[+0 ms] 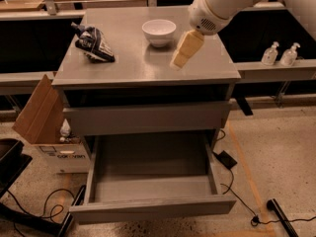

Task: Place blue chip bag into middle drawer

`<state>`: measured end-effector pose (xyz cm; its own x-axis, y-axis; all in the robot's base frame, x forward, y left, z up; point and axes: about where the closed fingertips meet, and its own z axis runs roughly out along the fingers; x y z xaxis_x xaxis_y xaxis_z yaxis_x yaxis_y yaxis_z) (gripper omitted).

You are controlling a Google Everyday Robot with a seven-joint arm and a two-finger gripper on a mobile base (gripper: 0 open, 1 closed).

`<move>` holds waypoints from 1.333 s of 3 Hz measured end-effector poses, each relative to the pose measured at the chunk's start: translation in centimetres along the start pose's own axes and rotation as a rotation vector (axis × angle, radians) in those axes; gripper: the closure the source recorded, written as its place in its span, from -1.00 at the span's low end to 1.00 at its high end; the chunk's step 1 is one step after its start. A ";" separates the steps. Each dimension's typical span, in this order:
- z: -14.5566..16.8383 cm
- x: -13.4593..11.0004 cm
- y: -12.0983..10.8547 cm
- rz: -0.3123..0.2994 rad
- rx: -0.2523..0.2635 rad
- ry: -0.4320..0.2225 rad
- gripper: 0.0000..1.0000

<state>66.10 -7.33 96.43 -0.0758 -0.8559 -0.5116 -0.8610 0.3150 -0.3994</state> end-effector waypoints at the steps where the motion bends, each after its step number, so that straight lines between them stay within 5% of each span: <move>1: 4.7 -4.5 -2.5 -0.066 -0.019 -0.081 -1.00; 3: 15.0 -15.0 -6.3 -0.144 -0.043 -0.231 -1.00; 4: 19.0 -20.2 -6.5 -0.129 -0.034 -0.244 -1.00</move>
Offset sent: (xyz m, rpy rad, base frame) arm 0.1763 0.1785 0.0234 0.1783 -0.1652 0.2685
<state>82.74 15.68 94.91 0.1553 -0.7624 -0.6282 -0.8721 0.1929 -0.4497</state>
